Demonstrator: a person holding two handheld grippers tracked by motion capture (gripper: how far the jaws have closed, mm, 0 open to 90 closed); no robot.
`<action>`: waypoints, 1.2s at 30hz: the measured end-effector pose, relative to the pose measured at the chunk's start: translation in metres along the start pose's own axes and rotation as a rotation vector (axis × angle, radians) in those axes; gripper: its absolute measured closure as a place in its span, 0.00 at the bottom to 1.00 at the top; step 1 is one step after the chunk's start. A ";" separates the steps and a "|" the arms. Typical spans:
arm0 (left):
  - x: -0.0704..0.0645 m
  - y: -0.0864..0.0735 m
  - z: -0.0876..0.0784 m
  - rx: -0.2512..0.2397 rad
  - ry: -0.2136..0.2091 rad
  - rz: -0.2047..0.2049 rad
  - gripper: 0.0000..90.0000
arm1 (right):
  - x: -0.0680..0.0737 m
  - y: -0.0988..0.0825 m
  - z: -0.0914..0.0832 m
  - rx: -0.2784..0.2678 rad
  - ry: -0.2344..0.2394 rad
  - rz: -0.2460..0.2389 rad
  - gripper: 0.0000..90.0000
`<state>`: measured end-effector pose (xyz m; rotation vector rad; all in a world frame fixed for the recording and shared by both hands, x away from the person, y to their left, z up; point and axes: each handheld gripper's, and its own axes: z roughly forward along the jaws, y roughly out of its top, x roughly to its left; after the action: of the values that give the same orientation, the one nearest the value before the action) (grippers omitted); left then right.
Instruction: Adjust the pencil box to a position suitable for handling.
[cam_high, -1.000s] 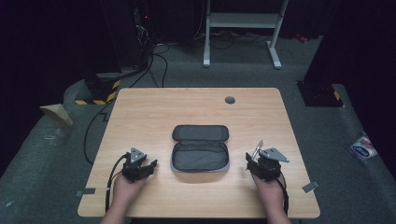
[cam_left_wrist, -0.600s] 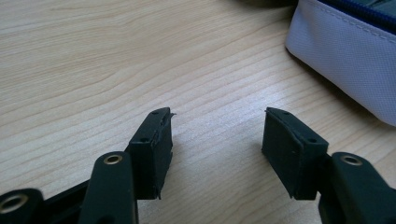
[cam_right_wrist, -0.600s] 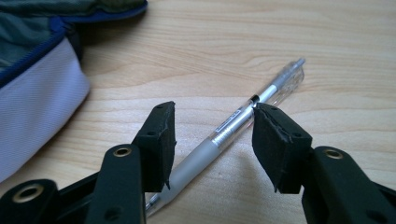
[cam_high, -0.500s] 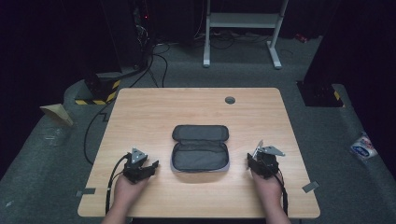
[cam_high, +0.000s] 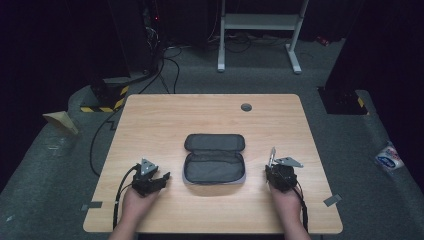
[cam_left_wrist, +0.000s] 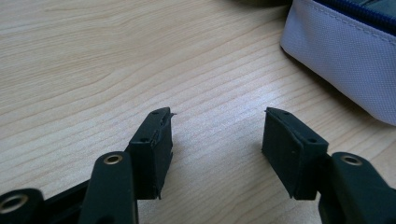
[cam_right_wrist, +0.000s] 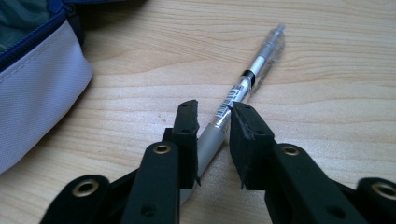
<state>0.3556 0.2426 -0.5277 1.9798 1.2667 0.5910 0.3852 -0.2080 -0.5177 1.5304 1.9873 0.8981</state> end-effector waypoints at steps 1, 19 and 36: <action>0.000 0.000 0.000 0.000 -0.001 0.000 0.47 | 0.000 0.000 -0.001 -0.001 0.002 -0.007 0.82; 0.000 0.000 0.000 0.002 -0.004 0.005 0.47 | 0.011 -0.003 -0.004 0.036 0.003 -0.103 0.86; 0.000 0.000 0.000 0.003 -0.007 0.007 0.47 | -0.004 -0.017 -0.031 0.034 0.125 -0.126 0.73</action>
<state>0.3553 0.2427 -0.5274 1.9880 1.2573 0.5857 0.3530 -0.2214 -0.5094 1.3792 2.1714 0.9317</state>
